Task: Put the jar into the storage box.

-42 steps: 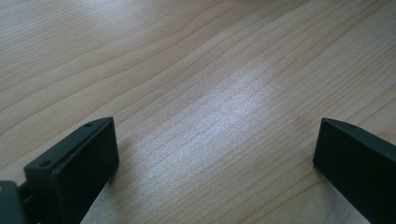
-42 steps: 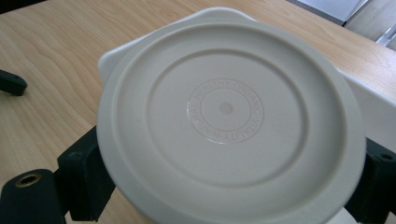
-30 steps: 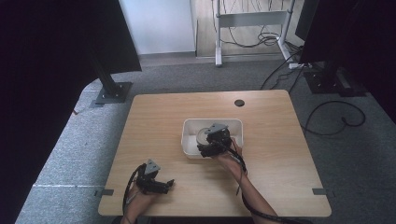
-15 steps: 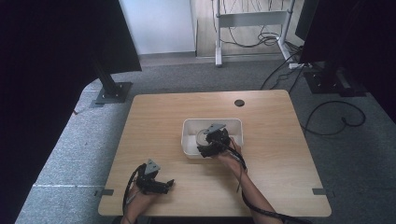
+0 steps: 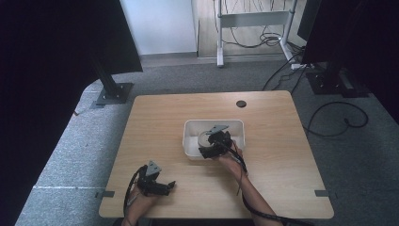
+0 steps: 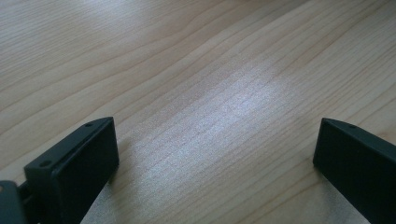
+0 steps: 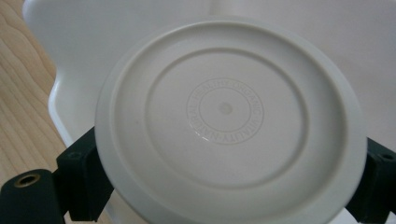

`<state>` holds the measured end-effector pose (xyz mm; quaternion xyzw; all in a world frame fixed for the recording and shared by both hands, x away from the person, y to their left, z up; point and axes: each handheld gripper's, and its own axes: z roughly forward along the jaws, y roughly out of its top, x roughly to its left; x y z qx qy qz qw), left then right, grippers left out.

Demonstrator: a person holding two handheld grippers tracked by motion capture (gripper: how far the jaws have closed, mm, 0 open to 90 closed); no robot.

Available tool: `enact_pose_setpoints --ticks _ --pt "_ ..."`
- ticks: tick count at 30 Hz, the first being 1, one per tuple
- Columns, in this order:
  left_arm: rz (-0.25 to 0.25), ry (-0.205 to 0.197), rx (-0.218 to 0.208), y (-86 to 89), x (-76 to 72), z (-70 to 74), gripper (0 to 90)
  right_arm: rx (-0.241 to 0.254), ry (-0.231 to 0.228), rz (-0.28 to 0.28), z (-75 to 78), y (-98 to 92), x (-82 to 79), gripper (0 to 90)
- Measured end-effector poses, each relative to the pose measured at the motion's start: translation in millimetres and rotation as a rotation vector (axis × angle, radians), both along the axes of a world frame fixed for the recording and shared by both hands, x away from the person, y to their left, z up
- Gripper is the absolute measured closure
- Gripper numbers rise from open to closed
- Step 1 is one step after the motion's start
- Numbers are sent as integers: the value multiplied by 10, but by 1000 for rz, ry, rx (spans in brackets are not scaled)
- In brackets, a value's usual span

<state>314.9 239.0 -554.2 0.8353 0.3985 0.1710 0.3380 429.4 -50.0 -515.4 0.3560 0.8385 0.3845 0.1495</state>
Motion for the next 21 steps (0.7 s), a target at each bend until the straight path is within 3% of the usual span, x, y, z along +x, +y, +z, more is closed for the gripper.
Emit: enact_pose_setpoints --ticks 4,11,21 --pt "-1 0 0 0 0 0 0 13 30 1 -8 -21 20 23" --pt "-1 0 0 0 0 0 0 42 19 11 36 -63 -20 15" --pt "0 0 0 0 0 0 0 30 -28 40 143 -110 -120 19"
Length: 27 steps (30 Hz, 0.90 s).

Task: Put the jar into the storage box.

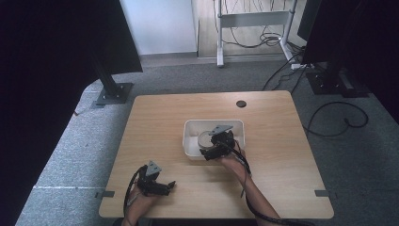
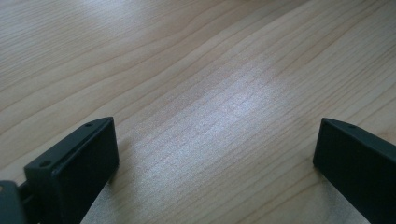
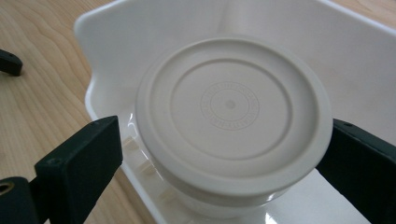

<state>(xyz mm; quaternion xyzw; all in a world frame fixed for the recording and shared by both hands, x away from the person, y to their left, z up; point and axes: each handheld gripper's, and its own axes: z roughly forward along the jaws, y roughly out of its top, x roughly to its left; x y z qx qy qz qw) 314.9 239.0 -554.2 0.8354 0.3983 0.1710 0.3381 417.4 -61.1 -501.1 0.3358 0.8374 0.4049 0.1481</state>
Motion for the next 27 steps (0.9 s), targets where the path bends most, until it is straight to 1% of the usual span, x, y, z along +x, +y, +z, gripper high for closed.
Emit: enact_pose_setpoints --ticks 7,16,27 --pt "0 0 0 0 0 0 0 -10 -12 3 45 -38 -46 23" --pt "0 0 0 0 0 0 0 -1 -24 -3 91 -117 -112 23" --pt "1 0 0 0 0 0 0 3 -33 2 112 -191 -196 23"
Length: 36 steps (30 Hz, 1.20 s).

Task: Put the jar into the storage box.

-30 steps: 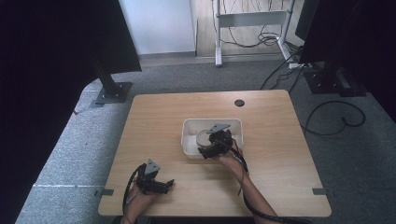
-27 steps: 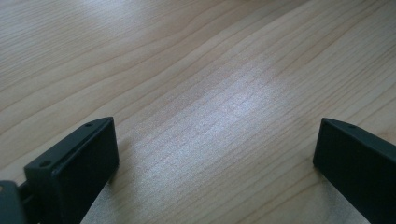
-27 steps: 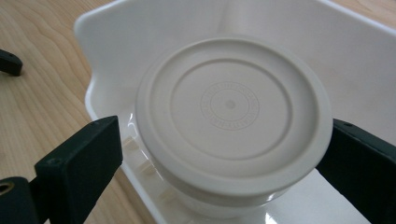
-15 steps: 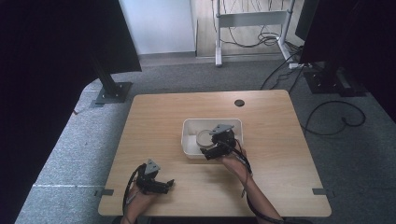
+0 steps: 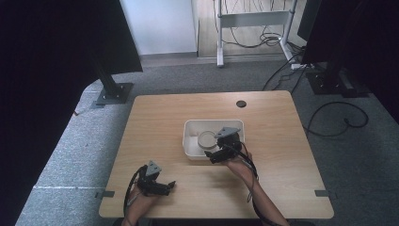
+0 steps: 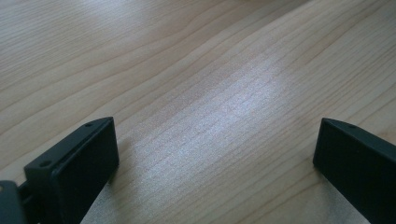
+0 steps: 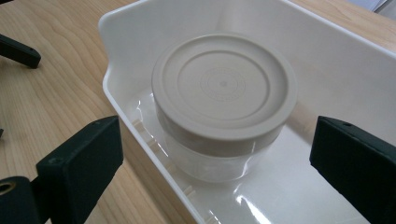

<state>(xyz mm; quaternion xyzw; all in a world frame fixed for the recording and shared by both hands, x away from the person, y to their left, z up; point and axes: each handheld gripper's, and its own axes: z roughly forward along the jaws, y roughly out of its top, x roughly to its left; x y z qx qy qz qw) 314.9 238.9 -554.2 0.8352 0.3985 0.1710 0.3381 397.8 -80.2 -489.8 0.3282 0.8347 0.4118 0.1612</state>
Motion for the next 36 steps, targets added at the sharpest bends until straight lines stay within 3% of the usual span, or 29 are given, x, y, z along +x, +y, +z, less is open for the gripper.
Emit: enact_pose_setpoints --ticks 36 --pt "1 0 -1 -1 0 0 0 13 -26 6 -24 -255 -271 38"
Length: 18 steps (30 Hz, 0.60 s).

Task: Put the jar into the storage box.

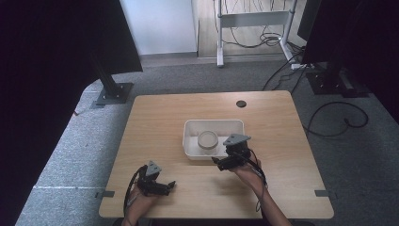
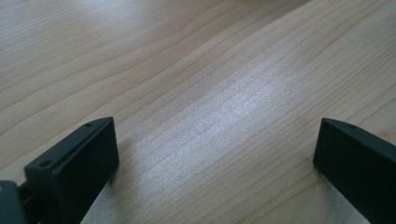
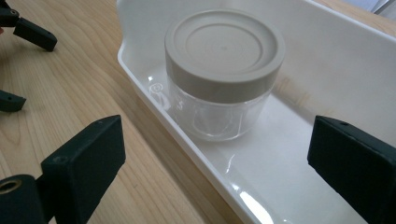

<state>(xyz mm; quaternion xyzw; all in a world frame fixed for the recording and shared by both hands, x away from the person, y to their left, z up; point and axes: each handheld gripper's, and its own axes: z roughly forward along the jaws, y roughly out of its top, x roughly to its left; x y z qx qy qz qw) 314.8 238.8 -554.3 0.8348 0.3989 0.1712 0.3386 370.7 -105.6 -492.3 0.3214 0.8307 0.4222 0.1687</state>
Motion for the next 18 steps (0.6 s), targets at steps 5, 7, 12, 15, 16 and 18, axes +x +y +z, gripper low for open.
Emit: enact_pose_setpoints --ticks 5,7,12,15,16,18 --pt "2 0 -1 -1 0 0 0 2 2 -3 -7 -39 -37 38" --pt "1 0 -1 -1 0 0 0 4 2 -4 -5 -55 -51 39" --pt "1 0 -1 -1 0 0 0 6 1 -3 2 -94 -88 37" --pt "1 0 -2 -1 0 -1 0 4 4 -4 2 -123 -106 34" --pt "1 0 -1 -1 0 0 0 4 4 -6 2 -134 -111 33" --pt "1 0 -1 -1 0 0 0 4 5 -8 1 -159 -121 33"
